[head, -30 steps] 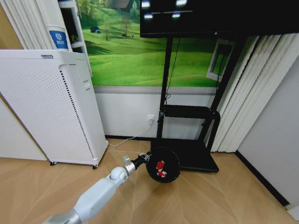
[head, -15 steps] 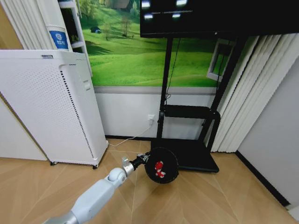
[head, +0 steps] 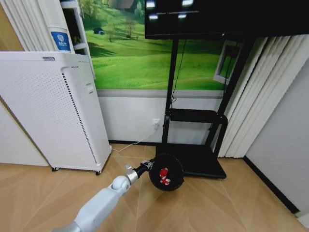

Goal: Pick up the trash bin and place the garbage on the floor into it.

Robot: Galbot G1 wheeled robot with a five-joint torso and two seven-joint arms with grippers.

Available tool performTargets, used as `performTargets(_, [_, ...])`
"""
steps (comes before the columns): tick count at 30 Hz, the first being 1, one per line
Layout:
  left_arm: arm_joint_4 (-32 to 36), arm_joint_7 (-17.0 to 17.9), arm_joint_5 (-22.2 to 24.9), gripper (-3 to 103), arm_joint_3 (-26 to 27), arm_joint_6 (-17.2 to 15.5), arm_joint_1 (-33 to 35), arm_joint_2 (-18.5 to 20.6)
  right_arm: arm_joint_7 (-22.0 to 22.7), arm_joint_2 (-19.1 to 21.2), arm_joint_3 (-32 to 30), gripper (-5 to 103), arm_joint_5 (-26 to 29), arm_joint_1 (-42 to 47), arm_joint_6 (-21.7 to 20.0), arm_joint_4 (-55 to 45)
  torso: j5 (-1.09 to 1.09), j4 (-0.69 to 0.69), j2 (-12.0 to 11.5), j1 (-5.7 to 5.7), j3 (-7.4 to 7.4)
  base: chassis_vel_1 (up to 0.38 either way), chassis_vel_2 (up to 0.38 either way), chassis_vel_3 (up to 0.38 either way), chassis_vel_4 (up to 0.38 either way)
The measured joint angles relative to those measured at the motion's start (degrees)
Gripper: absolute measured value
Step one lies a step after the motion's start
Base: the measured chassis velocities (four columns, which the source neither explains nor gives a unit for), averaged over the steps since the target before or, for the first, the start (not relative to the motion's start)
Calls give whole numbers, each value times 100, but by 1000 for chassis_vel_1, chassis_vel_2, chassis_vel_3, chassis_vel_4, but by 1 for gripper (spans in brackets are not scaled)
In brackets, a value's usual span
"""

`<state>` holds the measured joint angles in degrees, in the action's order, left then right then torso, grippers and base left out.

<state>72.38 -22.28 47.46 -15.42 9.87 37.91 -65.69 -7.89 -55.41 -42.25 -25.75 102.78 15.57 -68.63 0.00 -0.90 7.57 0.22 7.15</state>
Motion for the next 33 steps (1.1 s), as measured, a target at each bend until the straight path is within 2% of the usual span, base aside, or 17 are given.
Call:
performTargets(15, [99, -31, 42, 7, 23, 15, 53, 163, -159, -96, 106, 101, -326, -434, 8, 543, 1, 0, 1, 0, 0, 0, 0, 0, 0])
performTargets(17, [148, -34, 58, 7, 47, 16, 80, 197, -222, -59, 116, 91, -333, -475, -54, 576, 0, 0, 1, 0, 0, 0, 0, 0, 0])
performTargets(20, [160, -36, 58, 7, 54, 16, 98, 208, -254, -43, 118, 86, -333, -489, -85, 578, 0, 0, 1, 0, 0, 0, 0, 0, 0])
performTargets(22, [197, -39, 58, 7, 86, 18, 145, 218, -404, 22, 126, 74, -340, -523, -154, 567, -1, 1, 1, 0, 0, 0, 0, 0, 0])
performTargets(23, [197, -39, 58, 7, 86, 18, 145, 218, -404, 22, 126, 74, -340, -523, -154, 567, -1, 1, 1, 0, 0, 0, 0, 0, 0])
performTargets(25, [230, -35, 58, 7, 110, 20, 150, 218, -512, 53, 130, 63, -368, -514, -176, 537, 0, 0, 1, 0, 0, 0, 0, 0, 0])
performTargets(26, [230, -35, 58, 7, 110, 20, 150, 218, -512, 53, 130, 63, -368, -514, -176, 537, 0, 0, 1, 0, 0, 0, 0, 0, 0])
performTargets(28, [258, -25, 59, 7, 144, 24, 152, 217, -564, 58, 131, 52, -445, -504, -178, 542, 0, 0, 1, 0, 0, 0, 0, 0, 0])
performTargets(29, [258, -25, 59, 7, 144, 24, 152, 217, -564, 58, 131, 52, -445, -504, -178, 542, 0, 0, 1, 0, 0, 0, 0, 0, 0])
performTargets(31, [272, -20, 60, 7, 174, 26, 173, 233, -593, 60, 132, 42, -481, -493, -165, 571, -1, 0, 1, 0, 0, 0, 0, 0, 0])
performTargets(32, [272, -20, 60, 7, 174, 26, 173, 233, -593, 60, 132, 42, -481, -493, -165, 571, -1, 0, 1, 0, 0, 0, 0, 0, 0])
performTargets(33, [276, -19, 60, 7, 184, 26, 184, 245, -595, 60, 129, 37, -484, -493, -150, 577, -1, 0, 1, 0, 0, 0, 0, 0, 0])
